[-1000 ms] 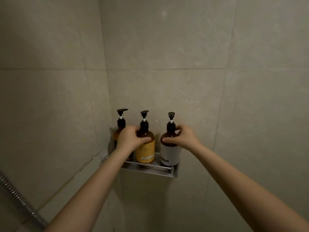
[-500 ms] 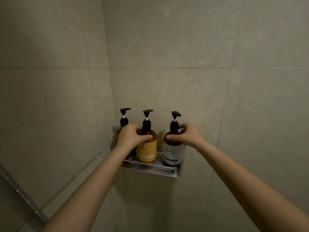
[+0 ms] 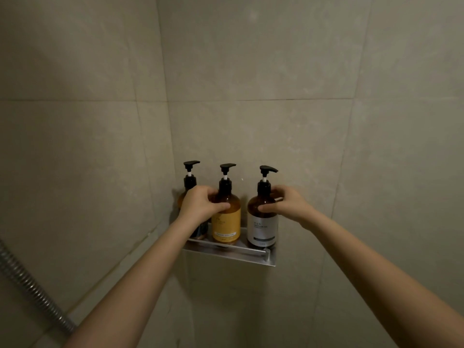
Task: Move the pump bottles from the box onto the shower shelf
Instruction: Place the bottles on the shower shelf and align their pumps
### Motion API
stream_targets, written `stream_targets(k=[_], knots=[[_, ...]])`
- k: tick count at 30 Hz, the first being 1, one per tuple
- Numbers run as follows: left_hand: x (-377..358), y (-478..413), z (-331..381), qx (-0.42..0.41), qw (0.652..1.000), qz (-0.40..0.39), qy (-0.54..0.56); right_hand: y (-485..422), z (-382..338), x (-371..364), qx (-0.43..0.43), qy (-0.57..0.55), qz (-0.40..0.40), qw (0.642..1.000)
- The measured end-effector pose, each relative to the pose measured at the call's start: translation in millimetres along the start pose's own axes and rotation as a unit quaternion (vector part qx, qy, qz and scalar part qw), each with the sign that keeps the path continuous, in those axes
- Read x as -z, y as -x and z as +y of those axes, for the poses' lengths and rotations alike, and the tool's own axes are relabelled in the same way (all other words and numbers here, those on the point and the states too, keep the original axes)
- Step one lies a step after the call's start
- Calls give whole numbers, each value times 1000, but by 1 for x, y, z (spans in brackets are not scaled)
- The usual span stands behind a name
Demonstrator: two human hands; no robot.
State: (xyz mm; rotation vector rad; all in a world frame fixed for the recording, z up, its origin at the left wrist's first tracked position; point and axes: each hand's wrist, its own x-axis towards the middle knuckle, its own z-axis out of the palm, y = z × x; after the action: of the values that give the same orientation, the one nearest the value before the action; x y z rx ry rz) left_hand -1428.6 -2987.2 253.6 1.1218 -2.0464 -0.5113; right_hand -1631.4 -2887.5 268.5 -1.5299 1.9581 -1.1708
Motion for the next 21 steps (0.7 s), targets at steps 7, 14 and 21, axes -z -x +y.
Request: stream_targets(k=[7, 14, 21], knots=[[2, 11, 5, -16, 1000, 21, 8, 5, -3, -2, 3, 0, 12, 1000], [30, 30, -15, 13, 963, 260, 69, 3, 1, -7, -2, -22, 24, 999], [37, 4, -40, 108, 990, 94, 4, 1, 9, -6, 5, -39, 29, 999]])
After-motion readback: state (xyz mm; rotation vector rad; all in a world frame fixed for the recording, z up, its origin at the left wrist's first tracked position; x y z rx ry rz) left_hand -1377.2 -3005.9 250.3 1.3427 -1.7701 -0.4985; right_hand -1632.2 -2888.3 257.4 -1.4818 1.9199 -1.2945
